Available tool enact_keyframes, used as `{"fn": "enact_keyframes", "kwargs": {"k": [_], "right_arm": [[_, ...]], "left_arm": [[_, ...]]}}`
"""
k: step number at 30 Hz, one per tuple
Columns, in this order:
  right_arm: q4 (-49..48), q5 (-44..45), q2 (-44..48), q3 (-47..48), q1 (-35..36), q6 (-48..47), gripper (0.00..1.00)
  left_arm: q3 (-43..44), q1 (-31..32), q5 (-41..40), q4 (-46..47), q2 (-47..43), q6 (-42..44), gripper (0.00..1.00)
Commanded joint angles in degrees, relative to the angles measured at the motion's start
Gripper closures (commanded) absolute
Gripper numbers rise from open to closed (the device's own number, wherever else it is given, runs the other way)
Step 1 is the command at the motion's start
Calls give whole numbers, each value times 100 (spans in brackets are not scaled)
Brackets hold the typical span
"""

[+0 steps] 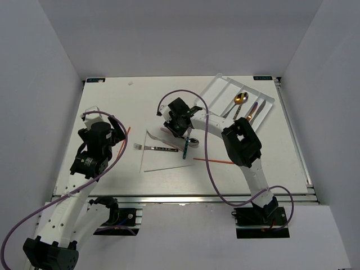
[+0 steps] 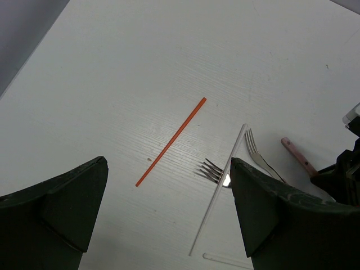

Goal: Sort the eating utensils into containers

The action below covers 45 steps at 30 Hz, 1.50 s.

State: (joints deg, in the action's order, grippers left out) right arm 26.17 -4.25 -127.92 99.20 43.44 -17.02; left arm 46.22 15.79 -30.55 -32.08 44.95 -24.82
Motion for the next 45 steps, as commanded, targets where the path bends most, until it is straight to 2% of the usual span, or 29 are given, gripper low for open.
{"fn": "enact_keyframes", "kwargs": {"k": [1,4,10,14,16,17,20,23,28,34,37,40,43,44,45], "right_arm": [[46,109,-277,135,77,-135,84],[-330,56,-287,83,94,-162,100],[-1613,-636,213,-453,86,-127,100],[-3517,-858,952,-1121,77,110,100],[-3986,-1191,1224,-1367,59,181,100],[-4476,-1209,1312,-1455,51,320,100],[-4998,-1227,1568,-1675,42,549,100],[-5630,-1297,1770,-1921,-11,962,100],[-7036,-1324,2033,-2631,-257,2183,100],[-8610,-1613,1929,-3354,-608,3309,100],[-8454,-1728,1954,-3232,-696,3538,100],[-8051,-1264,2192,-3074,-880,3862,100],[-6202,8,2429,-2635,-1362,4266,100],[-5855,795,2482,-2555,-1512,4433,100],[-5626,1073,2587,-2572,-1671,4626,100]], "left_arm": [[-25,-32,31,79,-13,56,2],[-25,-32,31,87,-4,65,2],[-25,-24,22,79,23,56,2],[-25,-32,14,79,23,56,2],[-25,-32,5,79,5,56,2],[-34,-32,5,79,5,56,2],[-25,-32,13,79,5,56,2],[-25,-32,31,79,23,56,2],[-25,-32,31,79,23,56,2],[-34,-32,40,87,31,56,2],[-25,-32,40,87,40,56,2],[-25,-32,31,79,32,56,2],[-25,-32,31,79,5,56,2],[-25,-32,31,79,-4,56,2],[-25,-32,40,79,-12,56,2]]}}
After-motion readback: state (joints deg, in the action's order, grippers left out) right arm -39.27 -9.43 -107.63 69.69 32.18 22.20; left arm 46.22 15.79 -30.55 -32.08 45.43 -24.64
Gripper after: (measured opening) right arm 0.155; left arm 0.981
